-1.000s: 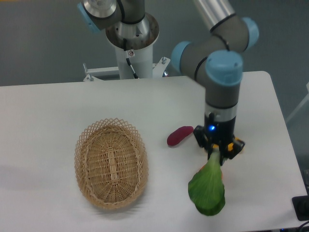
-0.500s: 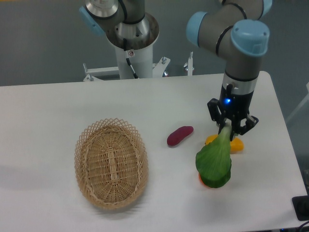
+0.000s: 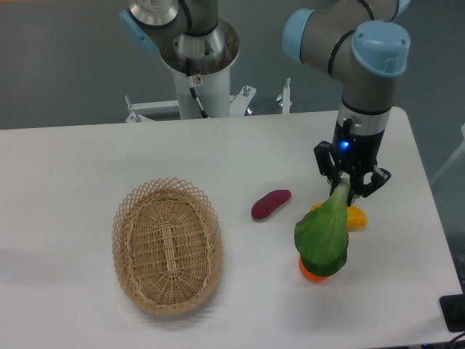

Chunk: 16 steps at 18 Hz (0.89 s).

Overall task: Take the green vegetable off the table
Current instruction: 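Lift the grasped bok choy up off the table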

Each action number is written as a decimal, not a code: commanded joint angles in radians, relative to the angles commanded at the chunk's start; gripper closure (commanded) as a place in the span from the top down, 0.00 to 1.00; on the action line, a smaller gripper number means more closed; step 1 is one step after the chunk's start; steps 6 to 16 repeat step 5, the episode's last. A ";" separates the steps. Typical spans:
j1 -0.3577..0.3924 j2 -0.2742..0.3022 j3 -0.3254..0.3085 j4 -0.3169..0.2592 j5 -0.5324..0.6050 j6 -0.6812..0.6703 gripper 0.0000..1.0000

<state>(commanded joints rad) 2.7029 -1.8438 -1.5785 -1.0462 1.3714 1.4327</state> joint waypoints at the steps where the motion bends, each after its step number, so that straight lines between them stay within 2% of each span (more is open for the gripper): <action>1: 0.000 0.000 0.000 0.000 0.000 0.000 0.21; 16: 0.002 0.000 -0.002 0.000 0.000 0.000 0.21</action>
